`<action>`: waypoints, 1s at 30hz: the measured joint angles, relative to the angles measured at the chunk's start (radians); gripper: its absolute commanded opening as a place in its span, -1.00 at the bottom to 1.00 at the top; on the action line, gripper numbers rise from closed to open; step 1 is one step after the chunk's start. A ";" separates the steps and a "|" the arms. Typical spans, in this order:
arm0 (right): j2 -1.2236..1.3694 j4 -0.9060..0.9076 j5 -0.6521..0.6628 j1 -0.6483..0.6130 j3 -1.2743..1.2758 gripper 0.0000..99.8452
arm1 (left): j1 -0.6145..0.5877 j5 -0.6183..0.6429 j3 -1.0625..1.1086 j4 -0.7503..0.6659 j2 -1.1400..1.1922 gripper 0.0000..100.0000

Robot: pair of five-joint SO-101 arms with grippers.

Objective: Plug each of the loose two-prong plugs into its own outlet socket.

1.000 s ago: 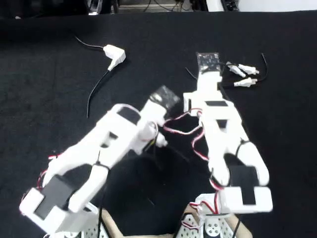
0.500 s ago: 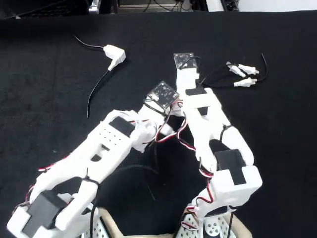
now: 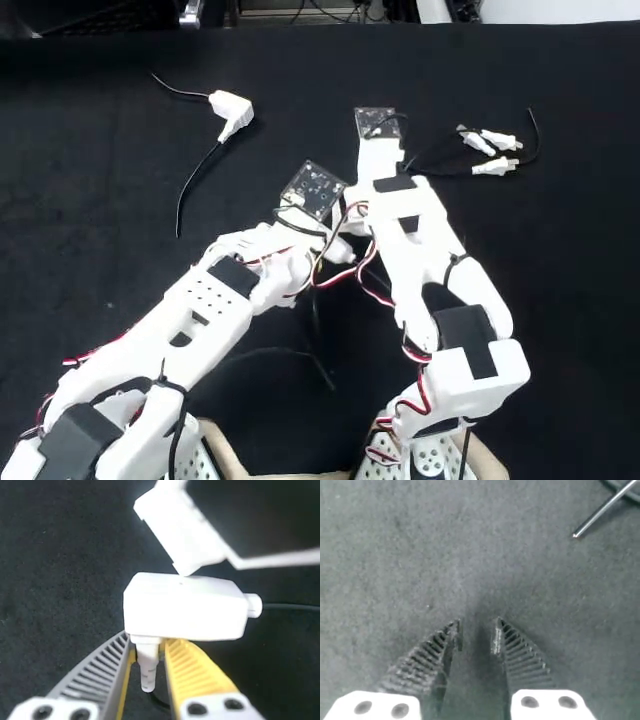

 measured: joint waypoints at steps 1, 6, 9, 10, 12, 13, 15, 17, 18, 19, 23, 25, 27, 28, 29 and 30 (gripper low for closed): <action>0.000 0.006 0.000 0.000 -0.003 -0.77 | 0.000 0.003 0.000 0.000 0.000 -0.95; 0.000 0.021 0.000 0.002 -0.021 -0.77 | 0.000 0.008 0.009 -0.032 0.000 -0.95; 0.031 0.023 0.000 0.002 -0.046 -0.77 | 0.000 0.011 0.025 -0.058 0.000 -0.95; 0.055 0.023 0.000 -0.002 -0.060 -0.77 | 0.000 0.011 0.025 -0.060 0.000 -0.95; 0.101 0.037 -0.006 -0.003 -0.094 -0.77 | -0.002 0.011 0.026 -0.060 0.000 -0.95; 0.127 0.057 -0.020 -0.003 -0.117 -0.77 | -0.002 0.011 0.026 -0.060 0.000 -0.95; 0.170 0.110 -0.069 -0.003 -0.169 -0.77 | -0.002 0.011 0.026 -0.060 0.000 -0.95; 0.204 0.170 -0.123 -0.008 -0.221 -0.86 | -0.009 0.038 0.026 -0.060 -0.006 -0.95; 0.221 0.199 -0.141 -0.014 -0.247 -0.91 | -0.012 0.055 0.026 -0.060 -0.017 -0.95; 0.236 0.224 -0.153 -0.018 -0.272 -0.95 | -0.014 0.072 0.025 -0.061 -0.034 -0.95; 0.265 0.321 -0.170 -0.029 -0.359 -0.93 | -0.026 0.112 0.028 -0.060 -0.094 -0.95; 0.272 0.353 -0.172 -0.031 -0.382 -0.92 | -0.028 0.132 0.035 -0.060 -0.109 -0.95; 0.275 0.365 -0.172 -0.031 -0.388 -0.92 | -0.028 0.141 0.038 -0.060 -0.112 -0.95; 0.275 0.367 -0.172 -0.032 -0.391 -0.92 | -0.028 0.143 0.038 -0.060 -0.114 -0.95; 0.275 0.367 -0.172 -0.032 -0.394 -0.91 | -0.028 0.144 0.038 -0.060 -0.114 -0.95; 0.275 0.364 -0.172 -0.034 -0.396 -0.90 | -0.029 0.144 0.038 -0.060 -0.114 -0.95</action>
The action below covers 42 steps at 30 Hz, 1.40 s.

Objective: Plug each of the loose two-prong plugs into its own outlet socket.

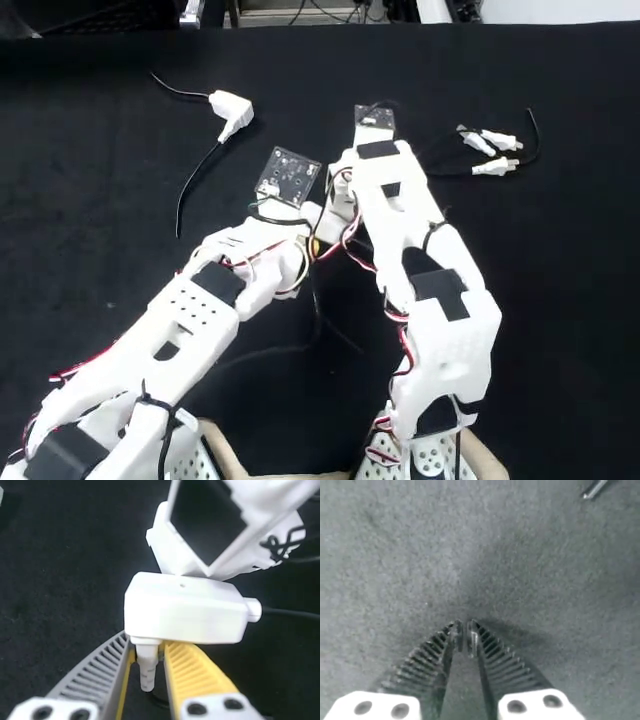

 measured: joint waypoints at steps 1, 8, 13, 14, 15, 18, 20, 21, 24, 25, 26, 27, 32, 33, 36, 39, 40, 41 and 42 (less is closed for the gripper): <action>0.000 -0.011 0.000 0.000 0.000 -0.87 | -0.002 0.003 0.000 0.000 0.000 -0.95; 0.000 -0.167 0.107 -0.006 -0.011 -0.75 | 0.002 0.005 0.060 -0.015 -0.021 -0.95; 0.000 -0.103 0.120 0.020 -0.095 -0.75 | 0.002 0.005 0.066 -0.020 -0.021 -0.95; 0.000 -0.080 0.120 0.021 -0.114 -0.75 | 0.002 0.005 0.068 -0.020 -0.021 -0.95; 0.000 -0.049 0.120 0.021 -0.127 -0.75 | 0.002 0.005 0.068 -0.020 -0.021 -0.95; 0.000 0.035 0.120 0.018 -0.163 -0.75 | 0.002 0.005 0.068 -0.020 -0.021 -0.95; 0.000 0.086 0.120 0.014 -0.180 -0.75 | 0.002 0.005 0.068 -0.020 -0.021 -0.95; 0.000 0.110 0.120 0.003 -0.180 -0.75 | 0.002 0.005 0.068 -0.020 -0.021 -0.95; 0.000 0.155 0.126 -0.031 -0.180 -0.75 | -0.011 0.005 0.068 -0.020 -0.021 -0.95; 0.000 0.164 0.126 -0.029 -0.180 -0.75 | -0.012 0.005 0.068 -0.020 -0.021 -0.95; 0.000 0.169 0.126 -0.025 -0.180 -0.75 | -0.012 0.005 0.068 -0.020 -0.021 -0.95; 0.000 0.169 0.126 -0.025 -0.180 -0.75 | -0.012 0.005 0.068 -0.020 -0.021 -0.95; 0.000 0.163 0.126 -0.023 -0.164 -0.75 | -0.017 0.005 0.068 -0.020 -0.021 -0.95; 0.000 0.161 0.126 -0.021 -0.157 -0.75 | -0.025 0.005 0.068 -0.020 -0.021 -0.95; 0.000 0.124 0.124 -0.018 -0.112 -0.75 | -0.077 0.006 0.063 -0.018 -0.020 -0.95; 0.002 0.106 0.123 -0.023 -0.074 -0.75 | -0.132 0.043 0.044 -0.020 -0.023 -0.95; 0.002 0.097 0.124 -0.025 -0.072 -0.75 | -0.143 0.057 0.032 -0.020 -0.023 -0.95; 0.000 0.097 0.124 -0.025 -0.072 -0.75 | -0.144 0.063 0.026 -0.020 -0.023 -0.95; 0.000 0.091 0.124 -0.025 -0.072 -0.75 | -0.143 0.064 0.025 -0.020 -0.023 -0.95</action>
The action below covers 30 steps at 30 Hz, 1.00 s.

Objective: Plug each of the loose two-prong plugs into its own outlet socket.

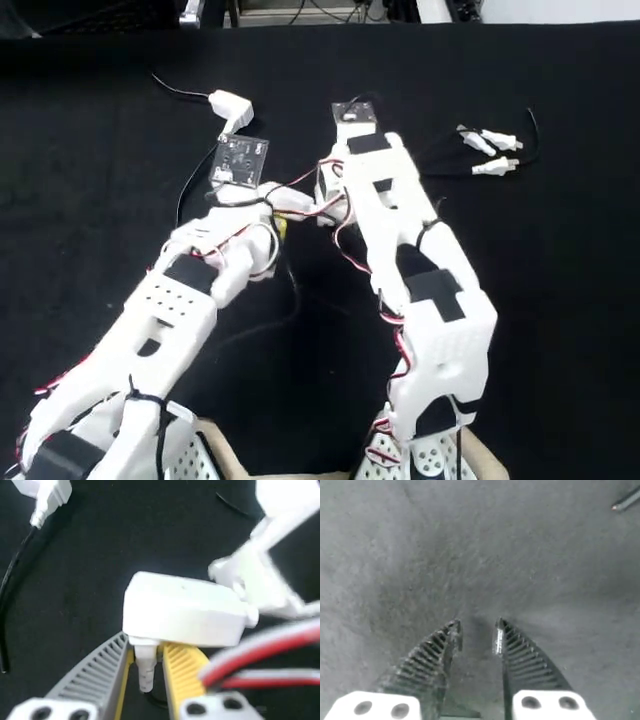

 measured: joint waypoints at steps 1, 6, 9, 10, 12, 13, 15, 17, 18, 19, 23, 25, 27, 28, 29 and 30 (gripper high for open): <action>0.000 -0.009 0.000 0.000 0.005 -0.75 | 0.000 0.003 0.000 0.000 0.000 -0.95; 0.000 -0.086 0.000 0.026 0.009 -0.74 | 0.029 0.006 -0.002 0.000 0.000 -0.95; 0.000 -0.140 -0.006 0.097 0.009 -0.74 | 0.075 0.005 -0.002 0.034 0.000 -0.95; 0.000 -0.158 -0.023 0.124 0.009 -0.74 | 0.078 -0.003 -0.002 0.055 0.000 -0.95; 0.000 -0.173 -0.069 0.183 0.009 -0.74 | 0.078 -0.037 -0.002 0.104 0.000 -0.95; 0.000 -0.173 -0.098 0.213 0.009 -0.74 | 0.078 -0.049 -0.002 0.130 0.000 -0.95; 0.000 -0.175 -0.169 0.282 0.009 -0.74 | 0.058 -0.066 -0.002 0.170 0.000 -0.95; 0.000 -0.180 -0.239 0.347 0.011 -0.74 | 0.008 -0.066 -0.002 0.175 0.000 -0.95; 0.000 -0.180 -0.265 0.370 0.014 -0.74 | -0.018 -0.066 -0.002 0.175 0.000 -0.95; 0.005 -0.183 -0.282 0.387 0.018 -0.74 | -0.046 -0.069 -0.002 0.173 0.000 -0.95; 0.054 -0.226 -0.299 0.397 0.025 -0.74 | -0.133 -0.072 -0.006 0.074 0.000 -0.95; 0.074 -0.235 -0.302 0.397 0.023 -0.74 | -0.160 -0.072 -0.020 -0.006 0.000 -0.95; 0.075 -0.235 -0.302 0.397 0.023 -0.74 | -0.175 -0.072 -0.034 -0.083 0.000 -0.95; 0.077 -0.235 -0.302 0.397 0.023 -0.74 | -0.181 -0.072 -0.043 -0.118 0.000 -0.95; 0.077 -0.235 -0.302 0.397 0.023 -0.74 | -0.184 -0.075 -0.055 -0.150 0.000 -0.95; 0.078 -0.235 -0.302 0.399 0.023 -0.74 | -0.184 -0.075 -0.071 -0.181 0.000 -0.95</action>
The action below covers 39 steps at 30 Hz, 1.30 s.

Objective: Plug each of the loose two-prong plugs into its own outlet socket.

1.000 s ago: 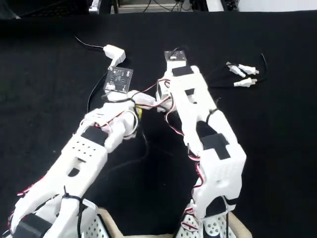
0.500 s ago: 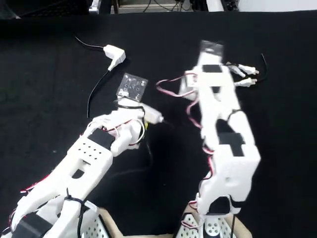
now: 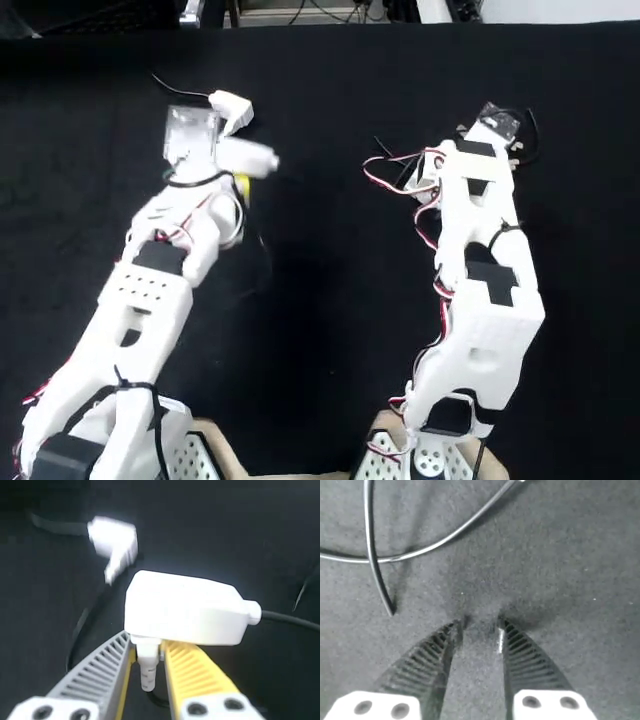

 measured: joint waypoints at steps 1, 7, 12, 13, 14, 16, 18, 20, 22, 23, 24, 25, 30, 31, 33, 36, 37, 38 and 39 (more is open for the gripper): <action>0.000 0.000 0.000 0.000 0.000 -0.74 | -0.002 -0.003 -0.018 -0.031 0.002 -0.95; 0.000 0.000 0.000 0.000 0.000 -0.74 | -0.035 -0.006 -0.173 -0.222 0.164 -0.95; 0.000 0.000 0.000 0.000 0.000 -0.74 | -0.121 -0.006 -0.368 -0.367 0.456 -0.95; 0.000 0.000 0.000 0.000 0.000 -0.74 | -0.138 -0.006 -0.419 -0.387 0.525 -0.95; 0.000 0.000 0.000 0.000 0.000 -0.74 | -0.150 -0.006 -0.474 -0.400 0.598 -0.95; 0.000 0.000 0.000 0.000 0.000 -0.74 | -0.176 -0.006 -0.601 -0.413 0.749 -0.95; 0.000 -0.002 0.000 0.000 0.000 -0.74 | -0.192 -0.006 -0.741 -0.417 0.895 -0.95; 0.000 -0.002 0.000 0.000 0.000 -0.74 | -0.196 -0.006 -0.876 -0.416 1.023 -0.95; 0.000 -0.002 0.000 0.000 0.000 -0.74 | -0.196 -0.006 -0.999 -0.384 1.134 -0.94; 0.000 -0.002 0.000 0.000 -0.002 -0.74 | -0.195 -0.006 -1.057 -0.361 1.183 -0.94; 0.000 -0.002 0.000 0.000 -0.002 -0.74 | -0.195 -0.006 -1.111 -0.336 1.229 -0.94; 0.000 -0.002 0.000 0.000 -0.002 -0.74 | -0.195 -0.006 -1.166 -0.311 1.272 -0.94; 0.000 -0.002 0.000 0.000 -0.002 -0.74 | -0.195 -0.057 -1.412 -0.256 1.496 -0.94; 0.000 -0.002 0.000 0.000 -0.002 -0.74 | -0.196 -0.089 -1.462 -0.242 1.539 -0.94; 0.000 -0.002 0.000 0.000 -0.002 -0.74 | -0.198 -0.175 -1.560 -0.212 1.622 -0.94; 0.000 -0.002 0.000 0.000 -0.002 -0.74 | -0.198 -0.272 -1.679 -0.157 1.737 -0.92; 0.000 -0.002 0.000 0.000 -0.002 -0.74 | -0.199 -0.287 -1.718 -0.123 1.758 -0.87; 0.000 -0.002 0.000 0.000 -0.002 -0.74 | -0.199 -0.302 -1.763 -0.103 1.780 -0.80; 0.000 -0.002 0.000 0.000 -0.002 -0.74 | -0.199 -0.307 -1.801 -0.069 1.792 -0.71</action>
